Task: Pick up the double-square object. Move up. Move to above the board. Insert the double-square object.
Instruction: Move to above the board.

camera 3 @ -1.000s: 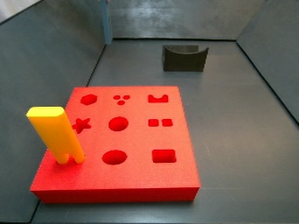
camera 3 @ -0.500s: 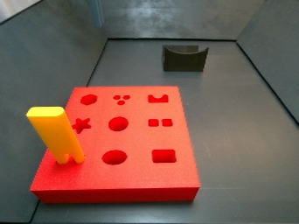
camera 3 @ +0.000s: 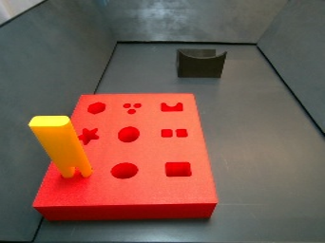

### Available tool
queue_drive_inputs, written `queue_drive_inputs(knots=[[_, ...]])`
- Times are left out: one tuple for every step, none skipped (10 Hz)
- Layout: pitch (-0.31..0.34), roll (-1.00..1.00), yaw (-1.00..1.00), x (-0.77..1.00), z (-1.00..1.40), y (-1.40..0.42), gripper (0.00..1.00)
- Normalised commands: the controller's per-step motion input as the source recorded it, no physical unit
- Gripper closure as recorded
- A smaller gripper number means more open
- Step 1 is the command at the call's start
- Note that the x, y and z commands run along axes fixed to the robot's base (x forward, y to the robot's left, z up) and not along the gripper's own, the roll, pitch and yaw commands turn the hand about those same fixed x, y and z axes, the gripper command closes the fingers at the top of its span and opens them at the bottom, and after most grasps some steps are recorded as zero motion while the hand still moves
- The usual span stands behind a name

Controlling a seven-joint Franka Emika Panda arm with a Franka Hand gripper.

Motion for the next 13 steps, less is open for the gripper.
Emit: queue_drive_inputs(knots=[[0.068,0.02,0.0,-0.42,0.04,0.0,1.0],[0.06,0.02,0.0,-0.42,0.02,0.0,1.0],[0.06,0.02,0.01,-0.42,0.02,0.0,1.0],[0.06,0.02,0.01,-0.42,0.02,0.0,1.0],[0.06,0.02,0.01,-0.42,0.02,0.0,1.0],[0.06,0.02,0.01,-0.42,0.02,0.0,1.0],[0.06,0.02,0.01,-0.42,0.02,0.0,1.0],[0.06,0.02,0.01,-0.42,0.02,0.0,1.0],[0.06,0.02,0.01,-0.42,0.02,0.0,1.0],[0.06,0.02,0.01,-0.42,0.02,0.0,1.0],[0.06,0.02,0.01,-0.42,0.02,0.0,1.0],[0.06,0.02,0.01,-0.42,0.02,0.0,1.0],[0.06,0.02,0.01,-0.42,0.02,0.0,1.0]])
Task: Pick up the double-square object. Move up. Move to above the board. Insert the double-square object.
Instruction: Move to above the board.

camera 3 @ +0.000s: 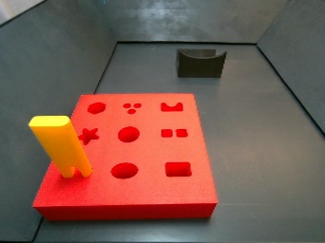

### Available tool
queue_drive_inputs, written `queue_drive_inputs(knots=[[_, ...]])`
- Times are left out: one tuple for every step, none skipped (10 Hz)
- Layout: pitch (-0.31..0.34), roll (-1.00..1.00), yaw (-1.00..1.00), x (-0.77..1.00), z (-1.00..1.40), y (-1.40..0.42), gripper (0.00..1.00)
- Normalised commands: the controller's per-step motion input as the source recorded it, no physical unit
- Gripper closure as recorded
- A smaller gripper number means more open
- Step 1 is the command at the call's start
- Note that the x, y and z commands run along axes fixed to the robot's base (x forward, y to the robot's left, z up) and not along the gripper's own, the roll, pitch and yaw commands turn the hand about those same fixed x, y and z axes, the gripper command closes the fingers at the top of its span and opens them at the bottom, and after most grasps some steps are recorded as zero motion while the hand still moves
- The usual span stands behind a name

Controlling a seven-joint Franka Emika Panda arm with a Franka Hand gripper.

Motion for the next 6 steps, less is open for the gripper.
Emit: queue_drive_inputs(knots=[[0.06,0.02,0.01,-0.42,0.02,0.0,1.0],[0.06,0.02,0.01,-0.42,0.02,0.0,1.0],[0.06,0.02,0.01,-0.42,0.02,0.0,1.0],[0.06,0.02,0.01,-0.42,0.02,0.0,1.0],[0.06,0.02,0.01,-0.42,0.02,0.0,1.0],[0.06,0.02,0.01,-0.42,0.02,0.0,1.0]])
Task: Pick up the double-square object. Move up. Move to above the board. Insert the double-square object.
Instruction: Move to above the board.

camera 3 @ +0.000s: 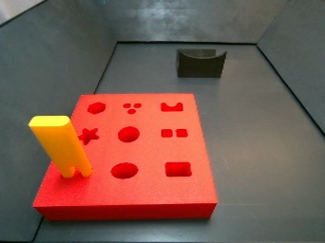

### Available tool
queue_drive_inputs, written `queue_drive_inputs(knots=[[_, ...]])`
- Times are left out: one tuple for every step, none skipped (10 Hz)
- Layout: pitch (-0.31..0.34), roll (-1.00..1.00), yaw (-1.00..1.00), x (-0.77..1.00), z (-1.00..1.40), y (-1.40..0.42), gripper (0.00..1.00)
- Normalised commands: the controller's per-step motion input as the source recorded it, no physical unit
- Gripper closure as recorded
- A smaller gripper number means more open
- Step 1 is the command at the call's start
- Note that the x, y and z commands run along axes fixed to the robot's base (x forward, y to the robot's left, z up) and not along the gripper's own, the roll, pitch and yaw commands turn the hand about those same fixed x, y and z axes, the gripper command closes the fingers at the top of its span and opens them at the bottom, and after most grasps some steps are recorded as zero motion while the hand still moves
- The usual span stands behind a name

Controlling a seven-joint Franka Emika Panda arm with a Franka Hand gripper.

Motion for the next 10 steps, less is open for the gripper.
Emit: queue_drive_inputs(knots=[[0.06,0.02,0.01,-0.42,0.02,0.0,1.0],[0.06,0.02,0.01,-0.42,0.02,0.0,1.0],[0.06,0.02,0.01,-0.42,0.02,0.0,1.0],[0.06,0.02,0.01,-0.42,0.02,0.0,1.0],[0.06,0.02,0.01,-0.42,0.02,0.0,1.0],[0.06,0.02,0.01,-0.42,0.02,0.0,1.0],[0.06,0.02,0.01,-0.42,0.02,0.0,1.0],[0.06,0.02,0.01,-0.42,0.02,0.0,1.0],[0.06,0.02,0.01,-0.42,0.02,0.0,1.0],[0.06,0.02,0.01,-0.42,0.02,0.0,1.0]])
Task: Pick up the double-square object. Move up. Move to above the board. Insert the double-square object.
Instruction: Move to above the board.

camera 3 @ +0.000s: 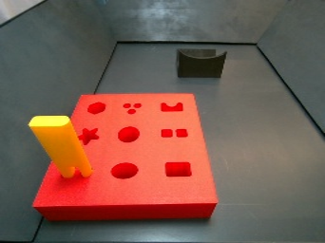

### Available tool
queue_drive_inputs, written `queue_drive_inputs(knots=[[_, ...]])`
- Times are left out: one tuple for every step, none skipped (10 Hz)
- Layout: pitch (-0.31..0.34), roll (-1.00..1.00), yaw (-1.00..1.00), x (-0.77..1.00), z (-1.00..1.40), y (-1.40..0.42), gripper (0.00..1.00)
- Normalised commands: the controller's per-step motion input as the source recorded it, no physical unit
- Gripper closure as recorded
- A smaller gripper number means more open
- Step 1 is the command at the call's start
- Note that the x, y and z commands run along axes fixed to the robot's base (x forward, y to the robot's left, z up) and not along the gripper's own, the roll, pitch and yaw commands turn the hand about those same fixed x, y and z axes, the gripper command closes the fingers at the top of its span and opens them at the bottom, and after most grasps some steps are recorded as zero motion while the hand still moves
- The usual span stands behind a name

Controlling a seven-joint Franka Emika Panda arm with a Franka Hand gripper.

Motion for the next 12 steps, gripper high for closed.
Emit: queue_drive_inputs(knots=[[0.06,0.02,0.01,-0.42,0.02,0.0,1.0],[0.06,0.02,0.01,-0.42,0.02,0.0,1.0],[0.06,0.02,0.01,-0.42,0.02,0.0,1.0],[0.06,0.02,0.01,-0.42,0.02,0.0,1.0],[0.06,0.02,0.01,-0.42,0.02,0.0,1.0],[0.06,0.02,0.01,-0.42,0.02,0.0,1.0],[0.06,0.02,0.01,-0.42,0.02,0.0,1.0],[0.06,0.02,0.01,-0.42,0.02,0.0,1.0],[0.06,0.02,0.01,-0.42,0.02,0.0,1.0],[0.06,0.02,0.01,-0.42,0.02,0.0,1.0],[0.408,-0.12,0.08,0.53,0.09,-1.0,1.0],[0.415,-0.09,0.08,0.54,0.09,-1.0,1.0]])
